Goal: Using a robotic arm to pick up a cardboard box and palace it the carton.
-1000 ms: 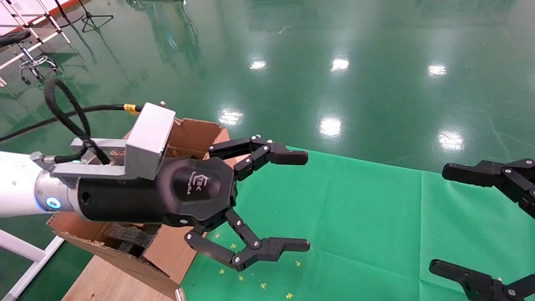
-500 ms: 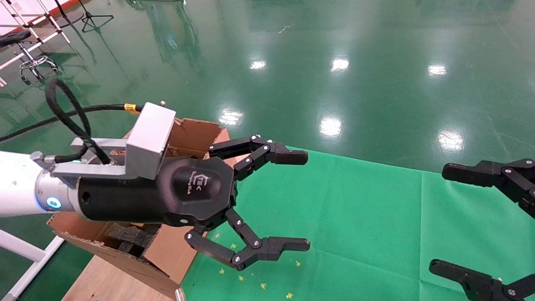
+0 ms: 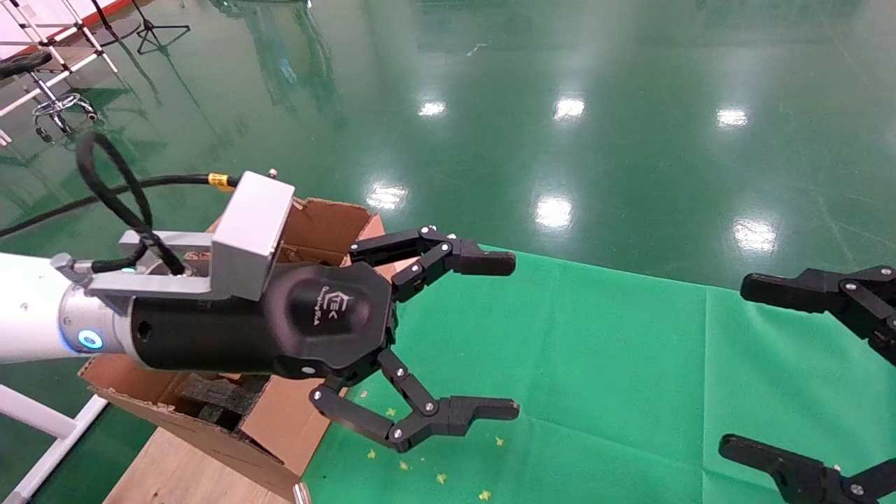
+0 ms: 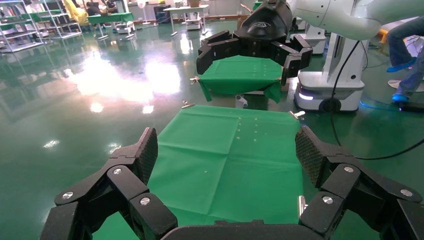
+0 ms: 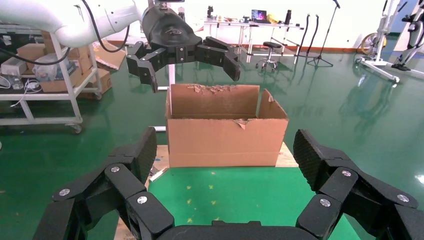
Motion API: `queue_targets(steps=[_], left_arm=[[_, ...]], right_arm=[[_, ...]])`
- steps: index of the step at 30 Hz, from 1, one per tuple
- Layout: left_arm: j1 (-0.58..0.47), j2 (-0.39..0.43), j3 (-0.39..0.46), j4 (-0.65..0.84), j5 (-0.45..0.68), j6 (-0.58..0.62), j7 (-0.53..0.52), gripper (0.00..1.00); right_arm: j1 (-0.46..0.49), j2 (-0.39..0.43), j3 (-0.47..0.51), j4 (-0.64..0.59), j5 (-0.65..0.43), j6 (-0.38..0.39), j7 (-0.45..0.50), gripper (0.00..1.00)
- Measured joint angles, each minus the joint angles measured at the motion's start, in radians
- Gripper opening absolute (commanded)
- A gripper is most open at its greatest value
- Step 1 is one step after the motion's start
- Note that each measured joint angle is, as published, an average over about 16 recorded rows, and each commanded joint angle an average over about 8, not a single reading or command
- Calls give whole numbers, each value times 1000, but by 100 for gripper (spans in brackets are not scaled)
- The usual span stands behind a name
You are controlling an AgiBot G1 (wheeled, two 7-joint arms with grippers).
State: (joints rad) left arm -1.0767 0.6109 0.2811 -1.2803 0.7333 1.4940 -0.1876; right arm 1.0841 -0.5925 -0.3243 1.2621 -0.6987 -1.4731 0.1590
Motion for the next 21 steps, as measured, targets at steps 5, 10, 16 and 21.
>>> queue_targets(steps=[5, 10, 16, 21], left_arm=[[0, 0, 0, 0, 0, 0, 0, 100], [0, 0, 0, 0, 0, 0, 0, 100], [0, 0, 0, 0, 0, 0, 0, 100], [0, 0, 0, 0, 0, 0, 0, 100]], right_arm=[[0, 0, 0, 0, 0, 0, 0, 100], [0, 0, 0, 0, 0, 0, 0, 100], [0, 0, 0, 0, 0, 0, 0, 100], [0, 0, 0, 0, 0, 0, 0, 100]])
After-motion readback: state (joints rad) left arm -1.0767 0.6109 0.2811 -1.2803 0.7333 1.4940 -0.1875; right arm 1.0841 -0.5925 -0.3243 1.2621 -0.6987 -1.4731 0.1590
